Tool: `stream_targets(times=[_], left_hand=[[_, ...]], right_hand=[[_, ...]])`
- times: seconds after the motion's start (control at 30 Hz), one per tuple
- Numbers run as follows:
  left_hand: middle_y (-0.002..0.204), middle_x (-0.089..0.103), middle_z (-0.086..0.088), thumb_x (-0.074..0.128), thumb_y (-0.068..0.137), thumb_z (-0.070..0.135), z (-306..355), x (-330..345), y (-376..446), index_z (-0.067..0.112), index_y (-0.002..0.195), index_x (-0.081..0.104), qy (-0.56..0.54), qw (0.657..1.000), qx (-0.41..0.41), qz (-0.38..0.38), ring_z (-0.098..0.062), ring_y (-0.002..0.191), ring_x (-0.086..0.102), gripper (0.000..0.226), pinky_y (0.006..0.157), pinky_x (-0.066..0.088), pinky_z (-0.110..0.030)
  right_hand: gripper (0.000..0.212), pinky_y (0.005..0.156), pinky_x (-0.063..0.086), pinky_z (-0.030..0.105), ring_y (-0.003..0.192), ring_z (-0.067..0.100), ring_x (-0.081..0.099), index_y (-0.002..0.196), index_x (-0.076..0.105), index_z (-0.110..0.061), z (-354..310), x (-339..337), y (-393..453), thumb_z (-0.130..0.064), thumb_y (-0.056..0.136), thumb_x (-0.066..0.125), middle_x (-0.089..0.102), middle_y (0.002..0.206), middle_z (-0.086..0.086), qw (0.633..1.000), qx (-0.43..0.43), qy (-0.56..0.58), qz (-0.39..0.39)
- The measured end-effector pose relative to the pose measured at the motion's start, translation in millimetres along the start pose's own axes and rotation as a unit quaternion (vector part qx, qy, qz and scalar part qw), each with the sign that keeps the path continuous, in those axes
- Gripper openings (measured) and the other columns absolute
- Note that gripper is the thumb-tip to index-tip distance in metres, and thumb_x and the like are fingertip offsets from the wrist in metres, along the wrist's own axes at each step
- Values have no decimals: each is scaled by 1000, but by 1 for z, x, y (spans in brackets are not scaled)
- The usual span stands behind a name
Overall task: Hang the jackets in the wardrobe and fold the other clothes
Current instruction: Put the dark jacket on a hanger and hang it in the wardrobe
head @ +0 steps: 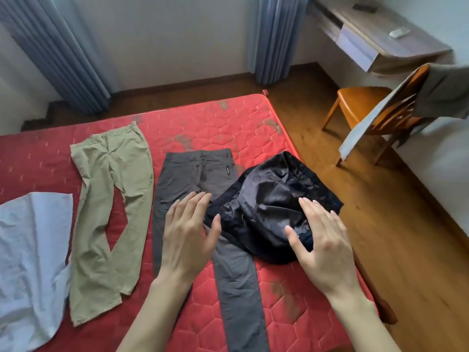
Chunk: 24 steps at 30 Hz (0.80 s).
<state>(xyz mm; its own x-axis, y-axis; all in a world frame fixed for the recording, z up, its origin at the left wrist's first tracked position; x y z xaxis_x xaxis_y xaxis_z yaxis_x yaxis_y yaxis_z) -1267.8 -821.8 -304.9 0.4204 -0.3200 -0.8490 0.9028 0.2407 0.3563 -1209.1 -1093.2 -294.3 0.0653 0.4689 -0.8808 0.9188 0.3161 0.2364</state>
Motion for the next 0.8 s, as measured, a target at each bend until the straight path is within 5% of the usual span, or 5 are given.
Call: stream_targets(times=[0.27,0.53,0.67,0.8], left_hand=[[137,65,-2,58,97,36,-11,139,15,12,137,63,-31,998,-20,-48,-24,135,54,47,113,42,-46],[135,65,4,54,96,39,-5,305,-23,16,135,64,-64,983,47,-163,-19,135,53,46,112,44,-46],[133,66,5,53,95,41,26,384,-29,18,133,64,-76,964,120,-224,-20,133,55,45,111,44,-44],[124,68,5,55,95,40,68,439,-23,18,126,66,-96,948,187,-240,-20,123,59,40,106,46,-39]], right_hand=[[63,124,29,43,147,13,43,153,48,-19,93,103,10,-48,98,56,52,154,-4,997,66,-7,-40],[61,123,26,34,144,8,44,154,46,-23,210,211,-54,-55,102,44,53,153,-8,976,185,-46,-104],[60,117,34,34,143,15,47,155,44,-22,259,245,-69,-48,102,52,51,155,-5,951,286,-37,-108],[64,118,34,39,149,19,38,161,31,-25,310,279,-68,-51,104,47,39,164,-3,889,442,94,-75]])
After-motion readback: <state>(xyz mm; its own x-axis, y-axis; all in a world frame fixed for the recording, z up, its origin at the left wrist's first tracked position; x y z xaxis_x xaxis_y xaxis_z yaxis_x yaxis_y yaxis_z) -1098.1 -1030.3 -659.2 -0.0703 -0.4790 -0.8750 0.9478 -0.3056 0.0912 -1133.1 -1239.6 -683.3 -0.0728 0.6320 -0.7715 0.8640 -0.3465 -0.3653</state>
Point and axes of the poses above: each hand's wrist, its own y-axis towards the middle knuckle, its own x-axis out of the palm, z = x × y, the point moved 4 cm from there along y, towards the middle knuckle
